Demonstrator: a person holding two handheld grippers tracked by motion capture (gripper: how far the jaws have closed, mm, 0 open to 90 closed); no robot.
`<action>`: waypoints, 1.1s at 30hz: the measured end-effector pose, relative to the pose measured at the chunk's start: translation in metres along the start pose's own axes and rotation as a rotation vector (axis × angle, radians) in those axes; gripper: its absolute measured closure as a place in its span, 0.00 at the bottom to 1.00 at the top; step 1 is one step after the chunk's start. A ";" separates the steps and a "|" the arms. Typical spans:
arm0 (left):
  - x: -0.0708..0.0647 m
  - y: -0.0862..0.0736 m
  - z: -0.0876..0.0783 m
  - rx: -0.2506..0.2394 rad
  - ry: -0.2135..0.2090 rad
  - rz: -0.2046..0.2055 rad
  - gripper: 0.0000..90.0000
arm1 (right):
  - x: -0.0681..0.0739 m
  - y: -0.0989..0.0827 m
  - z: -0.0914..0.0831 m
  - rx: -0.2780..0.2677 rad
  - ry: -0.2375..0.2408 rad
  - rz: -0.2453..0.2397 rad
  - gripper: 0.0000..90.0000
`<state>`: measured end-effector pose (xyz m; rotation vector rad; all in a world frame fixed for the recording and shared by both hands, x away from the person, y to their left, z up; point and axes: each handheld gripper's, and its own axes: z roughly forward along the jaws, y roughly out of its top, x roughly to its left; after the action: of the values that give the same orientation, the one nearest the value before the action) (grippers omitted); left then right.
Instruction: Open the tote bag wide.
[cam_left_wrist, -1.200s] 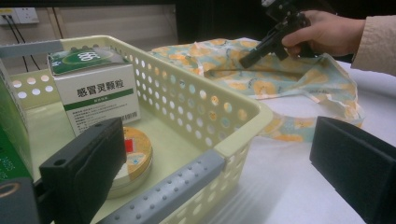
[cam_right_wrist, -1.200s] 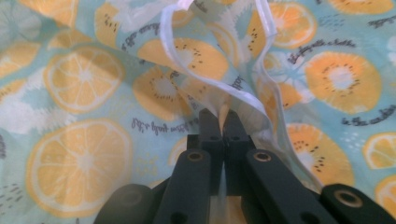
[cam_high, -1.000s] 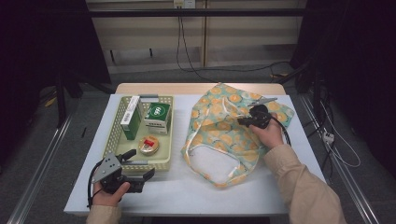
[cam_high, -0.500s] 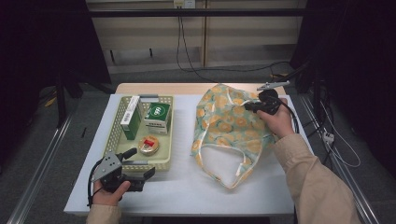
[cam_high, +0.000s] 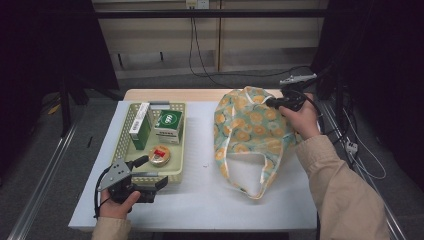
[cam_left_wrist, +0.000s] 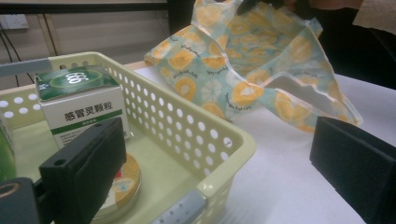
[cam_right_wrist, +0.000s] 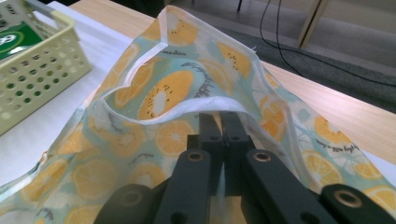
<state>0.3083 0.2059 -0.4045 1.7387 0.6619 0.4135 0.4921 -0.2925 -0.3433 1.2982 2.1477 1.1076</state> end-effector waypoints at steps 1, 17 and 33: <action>0.000 0.001 0.000 0.001 -0.005 -0.005 0.04 | -0.003 -0.001 0.002 0.000 -0.002 0.007 1.00; 0.016 0.026 0.002 0.005 -0.013 -0.006 0.04 | -0.002 0.010 -0.015 -0.076 -0.017 0.016 1.00; 0.042 0.045 0.016 0.053 -0.003 -0.020 0.04 | -0.003 0.009 -0.023 -0.074 -0.024 0.017 1.00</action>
<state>0.3600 0.2126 -0.3678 1.7811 0.6923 0.3823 0.4833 -0.3020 -0.3221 1.2921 2.0623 1.1611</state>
